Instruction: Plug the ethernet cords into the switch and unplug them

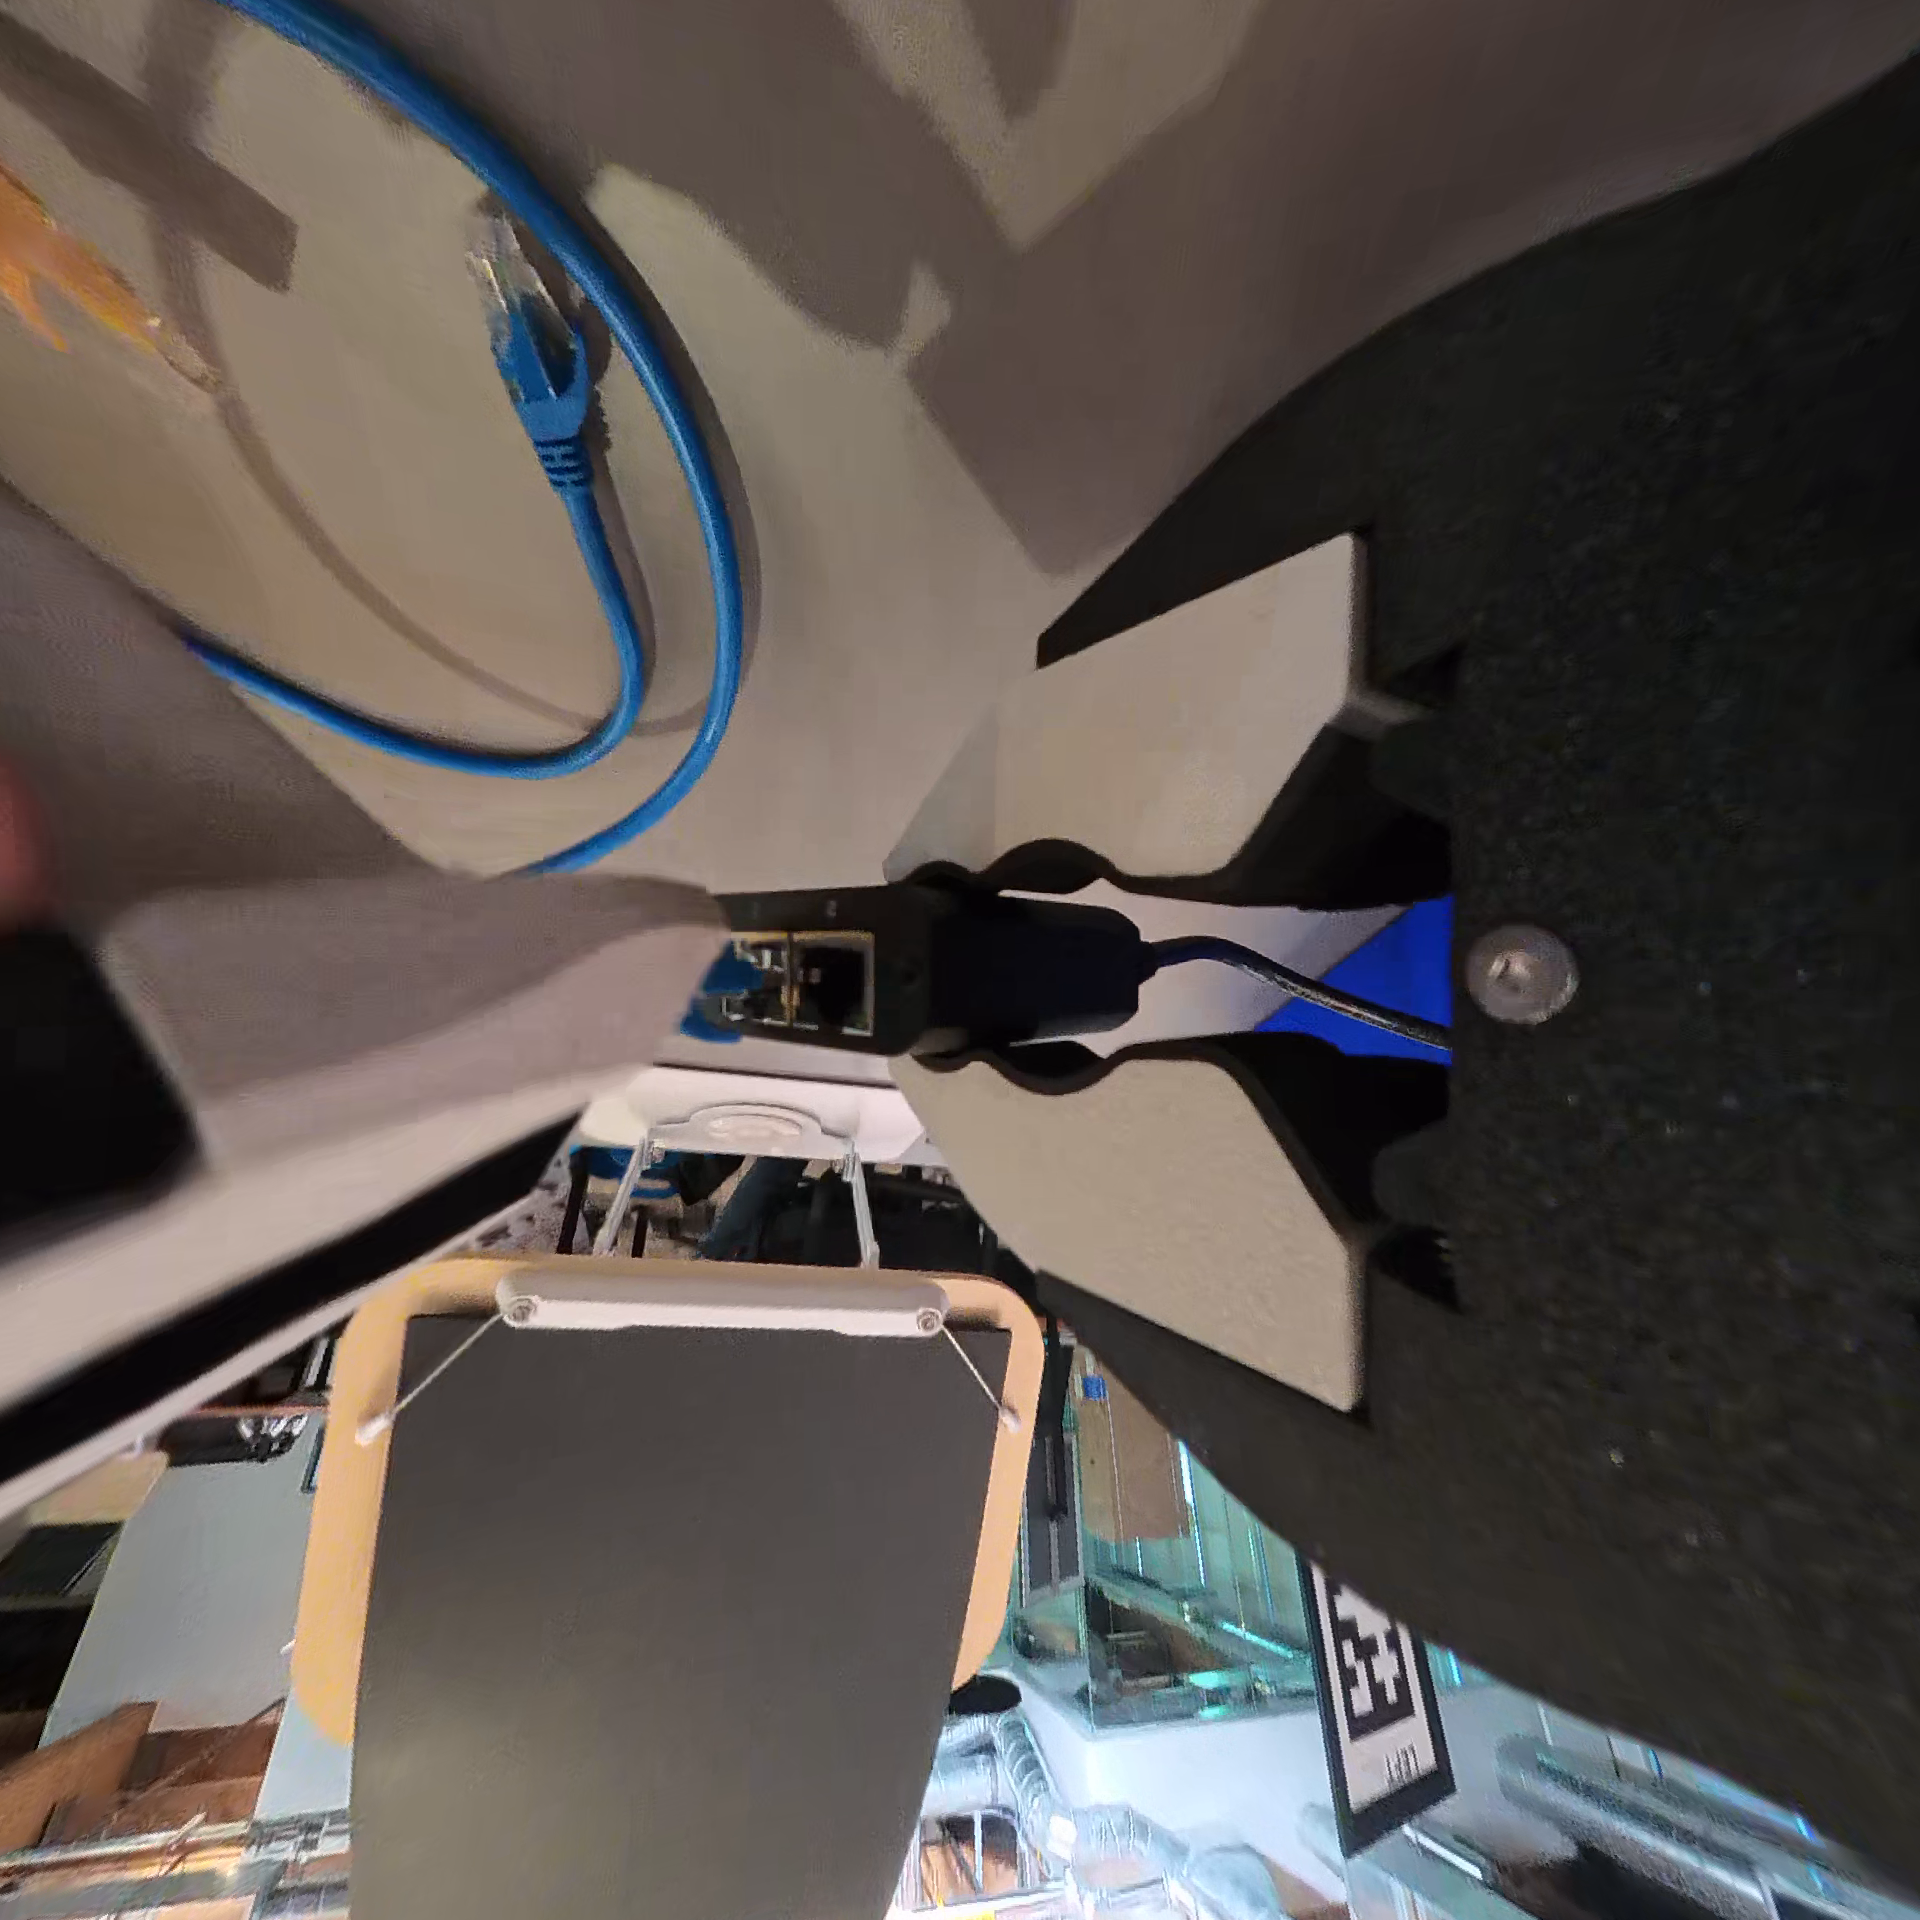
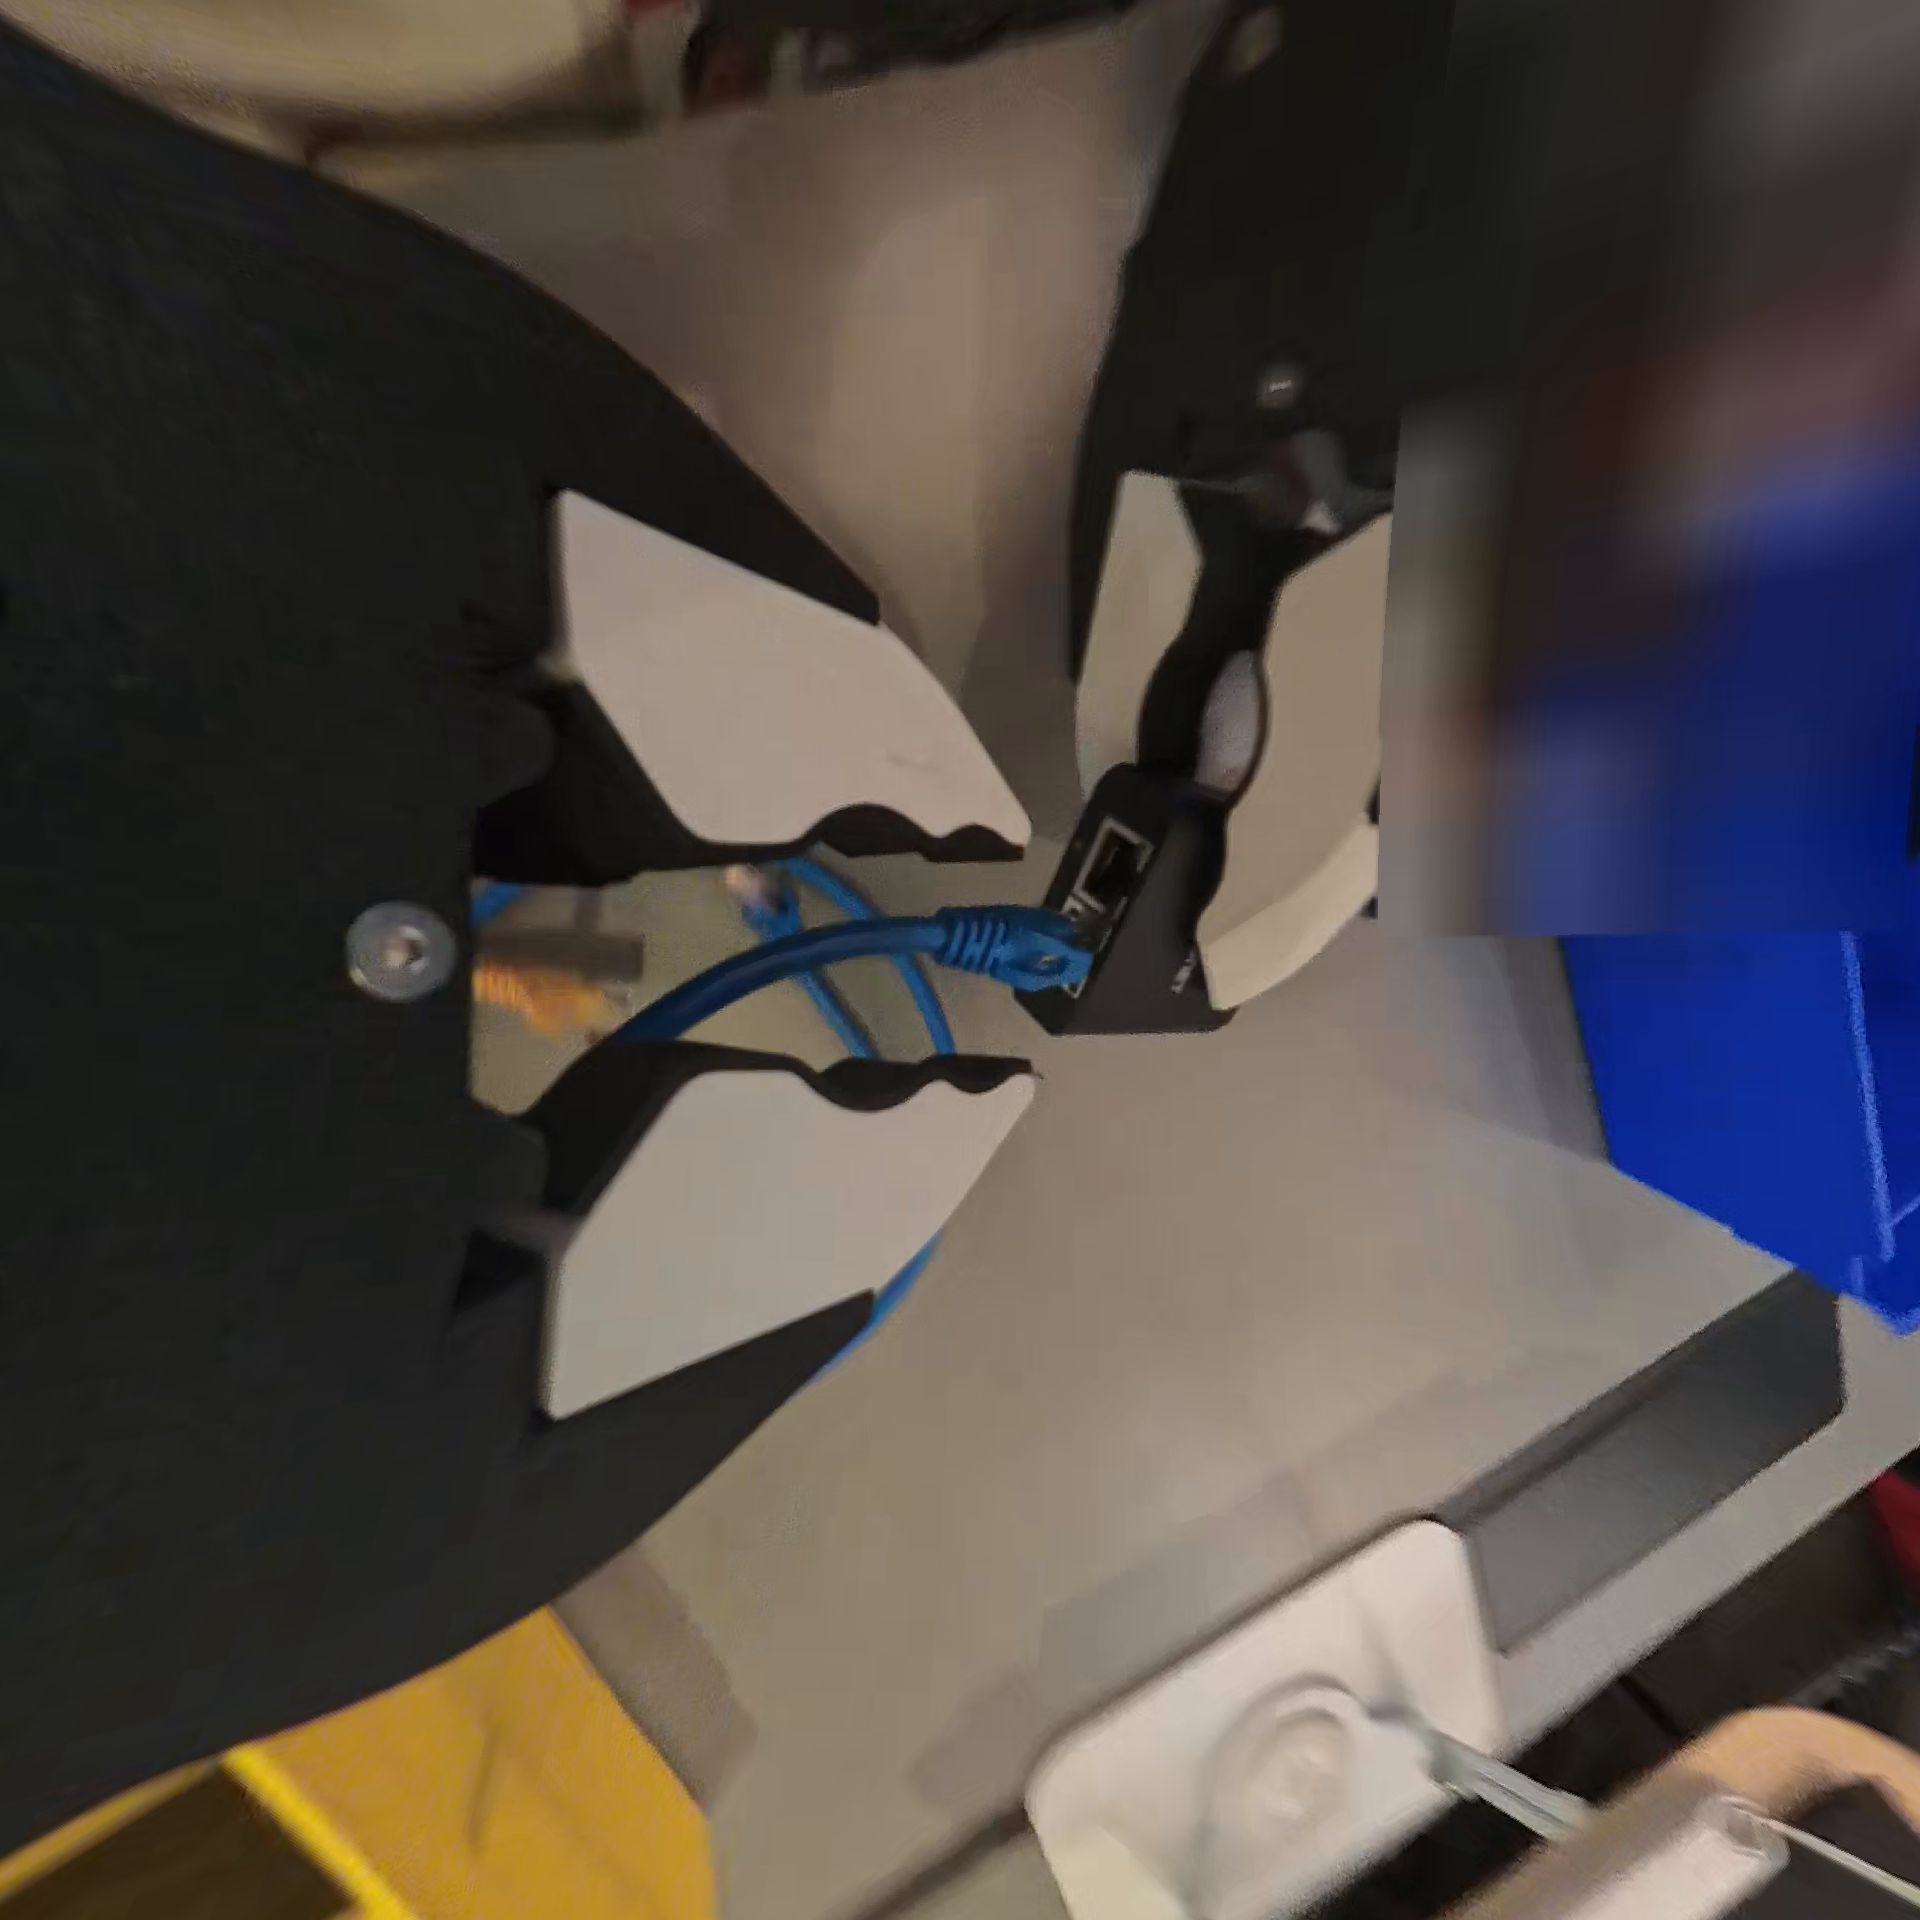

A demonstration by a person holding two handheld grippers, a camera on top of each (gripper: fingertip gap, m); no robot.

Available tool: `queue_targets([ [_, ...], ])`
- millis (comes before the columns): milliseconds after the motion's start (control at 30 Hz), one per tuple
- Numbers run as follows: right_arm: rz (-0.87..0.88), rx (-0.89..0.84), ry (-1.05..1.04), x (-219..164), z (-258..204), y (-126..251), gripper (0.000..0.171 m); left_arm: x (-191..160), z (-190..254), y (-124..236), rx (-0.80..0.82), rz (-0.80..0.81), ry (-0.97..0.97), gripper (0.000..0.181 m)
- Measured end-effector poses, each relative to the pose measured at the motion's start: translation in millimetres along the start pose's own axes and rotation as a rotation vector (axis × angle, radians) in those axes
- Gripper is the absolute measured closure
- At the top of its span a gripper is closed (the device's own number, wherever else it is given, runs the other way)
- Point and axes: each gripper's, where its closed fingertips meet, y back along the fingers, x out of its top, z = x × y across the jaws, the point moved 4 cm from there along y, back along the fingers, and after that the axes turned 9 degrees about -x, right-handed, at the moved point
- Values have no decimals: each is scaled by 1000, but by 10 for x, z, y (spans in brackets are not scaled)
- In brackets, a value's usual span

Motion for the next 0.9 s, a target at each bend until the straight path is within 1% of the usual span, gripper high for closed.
queue_targets([
  [67,9,33,-172,16,-31,15,136,22,5,-1,27,-3,-19,157],
  [133,-5,22,-250,-16,-30,-6,144,48,21,-6,40,-3,-34,157],
  [200,-53,-29,-238,-101,-15,-53,149,65,22,-5,50,-6,-32,157],
  [233,-52,-17,-241,-106,-46,-61,157,62,28,-15,42,-16,-25,157],
  [333,-61,-9,-269,-113,-65,-58,157,44,47,-37,20,-20,-14,157],
  [467,-31,26,-330,-132,-49,-27,158,49,30,-49,-2,-10,7,156],
  [700,-24,86,-456,-311,-62,108,158,202,139,-57,-37,1,4,156],
  [767,-31,80,-449,-364,-76,148,158,254,185,-62,-72,21,5,156],
  [833,-14,78,-450,-394,-82,151,158,277,186,-52,-19,10,-79,156],
  [900,-20,55,-321,-382,-105,186,157,275,181,-54,20,-7,-157,157],
])
